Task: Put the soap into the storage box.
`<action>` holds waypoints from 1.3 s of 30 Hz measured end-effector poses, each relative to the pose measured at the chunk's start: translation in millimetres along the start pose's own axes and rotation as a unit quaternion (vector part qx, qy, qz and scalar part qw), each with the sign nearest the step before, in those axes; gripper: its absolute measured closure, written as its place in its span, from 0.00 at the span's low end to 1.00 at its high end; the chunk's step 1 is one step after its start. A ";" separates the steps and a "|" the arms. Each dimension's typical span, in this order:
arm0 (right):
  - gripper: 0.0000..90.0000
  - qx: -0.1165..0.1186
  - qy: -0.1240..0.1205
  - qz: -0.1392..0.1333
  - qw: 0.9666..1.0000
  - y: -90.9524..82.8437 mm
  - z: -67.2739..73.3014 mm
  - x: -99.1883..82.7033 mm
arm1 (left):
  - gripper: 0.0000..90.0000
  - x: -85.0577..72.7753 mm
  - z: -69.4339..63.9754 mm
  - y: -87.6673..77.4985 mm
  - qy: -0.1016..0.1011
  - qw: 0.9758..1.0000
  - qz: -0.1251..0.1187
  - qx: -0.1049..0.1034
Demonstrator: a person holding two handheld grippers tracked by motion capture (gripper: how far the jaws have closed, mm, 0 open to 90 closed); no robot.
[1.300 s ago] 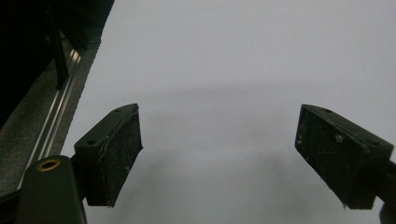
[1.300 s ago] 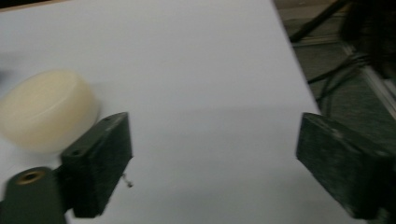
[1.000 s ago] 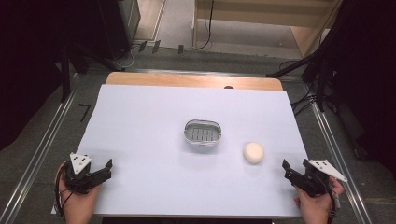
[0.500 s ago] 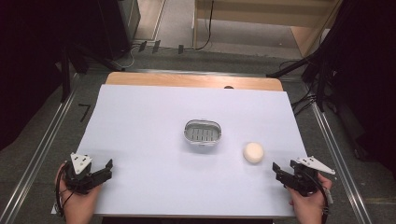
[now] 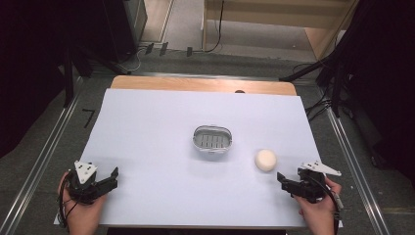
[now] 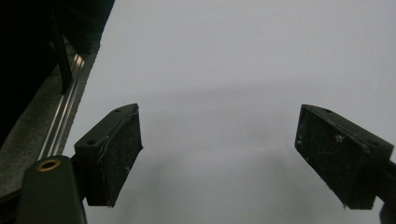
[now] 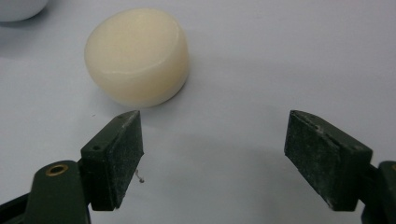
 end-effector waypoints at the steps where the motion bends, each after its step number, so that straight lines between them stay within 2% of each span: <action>1: 0.23 0.002 0.001 0.006 1.000 0.7 0.6 0.5 | 0.17 0.1 0.0 0.0 0.001 1.000 0.000 0.001; 9: 0.20 0.010 -0.002 0.047 0.999 6.0 0.2 4.2 | 0.17 0.1 -1.1 1.0 0.004 1.000 0.000 0.000; 16: 0.19 0.021 -0.016 0.068 0.997 10.2 6.9 3.9 | 0.17 -0.4 -1.4 0.6 0.007 1.000 0.004 0.001; 20: 0.20 0.022 -0.024 0.062 0.998 10.4 12.0 8.0 | 0.17 -0.3 -1.7 1.1 0.011 1.000 0.005 0.004; 39: 0.18 0.032 -0.032 0.060 0.997 23.9 42.9 24.0 | 0.17 -0.2 -1.8 0.9 0.011 1.000 0.004 0.002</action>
Point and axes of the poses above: each handheld gripper's, and its own axes: y roughly forward along the jaws, x roughly out of its top, z roughly to its left, the point moved 10 cm from there along y, roughly forward along the jaws, and after that the axes turned 13 degrees about -x, right-handed, at the moved point
